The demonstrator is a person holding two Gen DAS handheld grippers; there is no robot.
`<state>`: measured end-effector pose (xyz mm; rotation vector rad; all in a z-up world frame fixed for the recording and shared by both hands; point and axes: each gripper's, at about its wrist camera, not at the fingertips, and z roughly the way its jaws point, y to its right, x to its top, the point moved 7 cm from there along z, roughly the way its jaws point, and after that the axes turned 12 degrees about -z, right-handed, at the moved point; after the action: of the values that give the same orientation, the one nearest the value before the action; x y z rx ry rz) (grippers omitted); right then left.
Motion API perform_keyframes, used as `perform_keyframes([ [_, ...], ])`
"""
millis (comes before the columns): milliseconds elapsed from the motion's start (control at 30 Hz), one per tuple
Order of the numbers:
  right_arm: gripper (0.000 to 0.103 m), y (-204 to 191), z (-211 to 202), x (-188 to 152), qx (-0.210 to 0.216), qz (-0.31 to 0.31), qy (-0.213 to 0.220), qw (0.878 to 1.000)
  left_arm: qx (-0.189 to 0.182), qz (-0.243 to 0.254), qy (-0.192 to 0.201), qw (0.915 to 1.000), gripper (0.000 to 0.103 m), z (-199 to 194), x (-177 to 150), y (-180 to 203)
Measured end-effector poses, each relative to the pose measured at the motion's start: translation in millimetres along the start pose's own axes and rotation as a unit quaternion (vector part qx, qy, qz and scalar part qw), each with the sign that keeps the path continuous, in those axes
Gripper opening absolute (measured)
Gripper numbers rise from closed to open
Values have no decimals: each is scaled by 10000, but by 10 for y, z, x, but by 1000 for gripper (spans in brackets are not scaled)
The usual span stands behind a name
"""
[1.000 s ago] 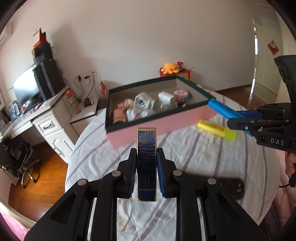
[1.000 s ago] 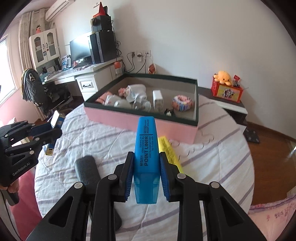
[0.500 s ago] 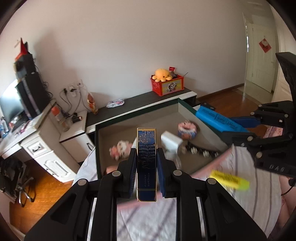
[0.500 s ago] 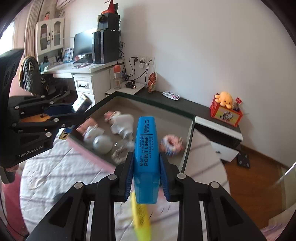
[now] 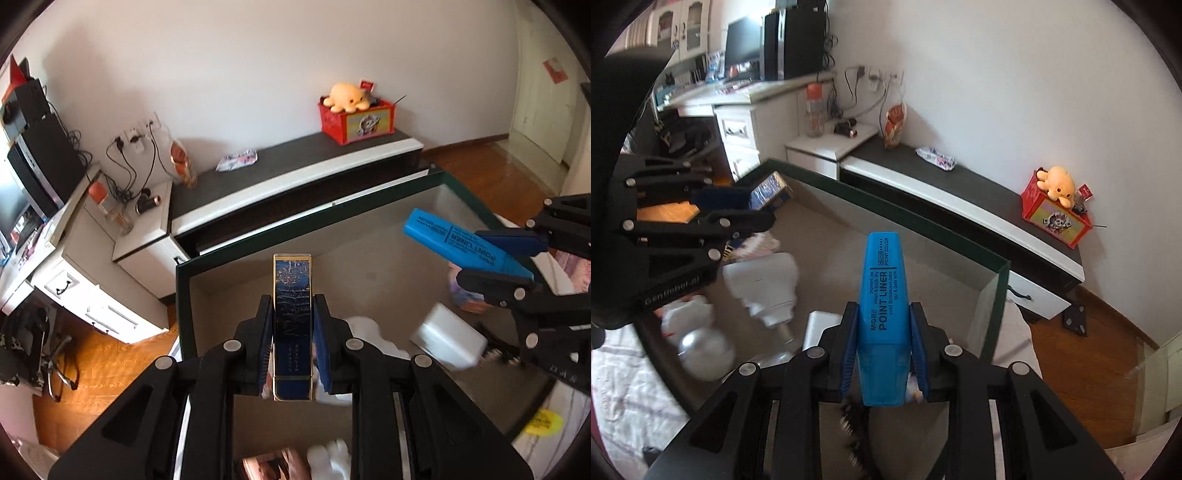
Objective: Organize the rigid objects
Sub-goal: 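Carry the blue-gold box and blue highlighter into the pink box, then open both tools to release the box and highlighter inside the pink box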
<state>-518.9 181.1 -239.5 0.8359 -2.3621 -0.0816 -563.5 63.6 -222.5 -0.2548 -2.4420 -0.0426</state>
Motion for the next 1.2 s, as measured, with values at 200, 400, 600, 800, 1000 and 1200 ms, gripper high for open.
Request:
perform_keyframes([
  [200,27,34,246,39,50,-62,-286,9996,46,155,-178,9997,21,243,51,131],
  [400,27,34,389,27,96,-73,-467,9988,26,310,-297,9991,21,290,95,263],
  [600,27,-12,380,45,131,-97,-458,9988,77,197,-235,9995,27,253,76,214],
  [800,27,-31,417,48,180,-95,-544,9983,143,118,0,9998,78,155,39,150],
  [1000,27,-32,453,36,227,-35,-650,9976,226,101,136,9996,89,24,-24,83],
  [1200,28,-54,415,14,210,0,-672,9975,258,40,89,9996,92,-6,-85,48],
])
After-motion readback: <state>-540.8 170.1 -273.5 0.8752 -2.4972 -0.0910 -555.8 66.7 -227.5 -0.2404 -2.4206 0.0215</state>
